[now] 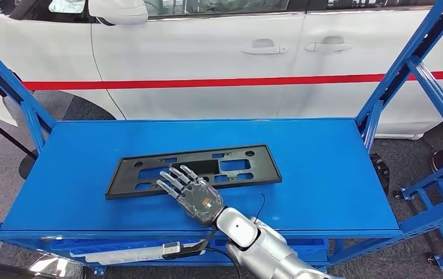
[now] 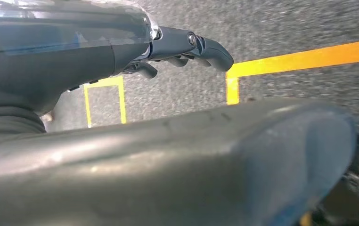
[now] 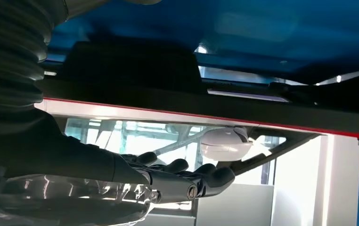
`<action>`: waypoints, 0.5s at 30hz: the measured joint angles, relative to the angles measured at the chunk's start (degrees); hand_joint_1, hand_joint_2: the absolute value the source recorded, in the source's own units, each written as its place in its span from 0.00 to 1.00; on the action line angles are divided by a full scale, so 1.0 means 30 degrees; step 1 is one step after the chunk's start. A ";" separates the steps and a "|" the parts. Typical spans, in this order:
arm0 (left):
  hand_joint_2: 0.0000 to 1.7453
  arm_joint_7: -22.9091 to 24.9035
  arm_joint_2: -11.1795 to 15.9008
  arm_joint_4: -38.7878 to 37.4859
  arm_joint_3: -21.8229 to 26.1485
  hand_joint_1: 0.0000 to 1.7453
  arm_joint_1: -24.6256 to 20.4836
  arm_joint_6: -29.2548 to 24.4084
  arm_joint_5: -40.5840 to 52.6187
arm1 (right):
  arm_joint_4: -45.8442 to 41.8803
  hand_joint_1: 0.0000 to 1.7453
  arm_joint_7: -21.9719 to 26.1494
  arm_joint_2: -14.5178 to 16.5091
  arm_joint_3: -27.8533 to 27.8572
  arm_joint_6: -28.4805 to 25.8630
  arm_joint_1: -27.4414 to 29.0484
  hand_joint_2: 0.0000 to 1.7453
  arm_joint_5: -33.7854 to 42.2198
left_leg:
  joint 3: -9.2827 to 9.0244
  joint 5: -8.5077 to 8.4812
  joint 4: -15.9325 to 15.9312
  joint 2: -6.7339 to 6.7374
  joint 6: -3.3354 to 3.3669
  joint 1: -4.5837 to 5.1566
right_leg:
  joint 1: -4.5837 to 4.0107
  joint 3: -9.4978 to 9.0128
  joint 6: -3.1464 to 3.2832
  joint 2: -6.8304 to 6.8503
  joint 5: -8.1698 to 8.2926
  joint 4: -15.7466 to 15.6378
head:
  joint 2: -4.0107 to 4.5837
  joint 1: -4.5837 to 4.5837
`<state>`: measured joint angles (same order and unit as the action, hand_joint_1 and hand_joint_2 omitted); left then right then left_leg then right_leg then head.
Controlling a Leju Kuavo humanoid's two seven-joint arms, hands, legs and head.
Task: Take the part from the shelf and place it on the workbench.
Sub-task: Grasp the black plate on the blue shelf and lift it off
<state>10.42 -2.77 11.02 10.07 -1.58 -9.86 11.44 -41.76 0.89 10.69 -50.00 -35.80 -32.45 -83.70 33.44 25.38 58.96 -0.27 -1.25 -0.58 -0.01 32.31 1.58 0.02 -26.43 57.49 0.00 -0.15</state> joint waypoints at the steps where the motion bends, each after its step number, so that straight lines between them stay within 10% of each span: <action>1: 0.00 -0.0046 0.0004 0.0000 -0.0007 0.00 -0.0008 0.0011 0.0038 | 0.0479 0.00 -0.0153 0.0113 -0.0056 -0.0027 -0.0235 1.00 -0.0168 | -0.0238 -0.0080 -0.0499 -0.0006 0.0094 0.0049 | -0.0026 0.0000 -0.0086 -0.0008 -0.0010 0.0005 | 0.0000 0.0000; 5: 0.00 -0.0113 0.0037 0.0000 -0.0022 0.00 -0.0026 0.0098 0.0185 | 0.2038 0.00 -0.0712 0.0480 -0.0238 0.0021 -0.1117 1.00 -0.0652 | -0.0414 -0.0148 -0.0796 0.0000 0.0520 -0.0001 | -0.0016 0.0043 -0.0500 -0.0018 -0.0270 0.0291 | 0.0000 0.0004; 9: 0.00 -0.0113 0.0078 0.0000 -0.0025 0.00 -0.0024 0.0193 0.0275 | 0.3374 0.00 -0.1592 0.0637 -0.0335 0.0111 -0.1784 1.00 -0.0902 | -0.0427 -0.0236 -0.0918 0.0044 0.0761 -0.0042 | 0.0107 0.2112 -0.0800 -0.0016 -0.2446 0.4621 | 0.0000 0.0007; 11: 0.00 -0.0113 0.0082 0.0000 -0.0025 0.00 -0.0008 0.0209 0.0328 | 0.3940 0.00 -0.2167 0.0701 -0.0337 0.0078 -0.2072 1.00 -0.1053 | -0.0434 -0.0235 -0.0903 0.0029 0.0759 -0.0038 | 0.0145 0.2583 -0.0845 -0.0012 -0.2404 0.5493 | 0.0000 0.0007; 15: 0.00 -0.0148 0.0086 0.0000 -0.0025 0.00 -0.0020 0.0197 0.0393 | 0.4762 0.01 -0.3475 0.0803 -0.0317 0.0066 -0.2816 1.00 -0.1478 | -0.0455 -0.0176 -0.0757 -0.0046 0.0579 0.0016 | 0.0125 0.0275 -0.0615 -0.0014 -0.0178 0.0830 | 0.0000 0.0005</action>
<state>9.97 -2.51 11.02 9.99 -1.64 -9.27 12.62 -27.47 -9.54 13.10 -50.95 -35.60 -40.90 -88.13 32.07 24.85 56.69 -0.41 0.48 -0.54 0.37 33.13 -0.26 -0.02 -26.97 59.98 0.00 -0.14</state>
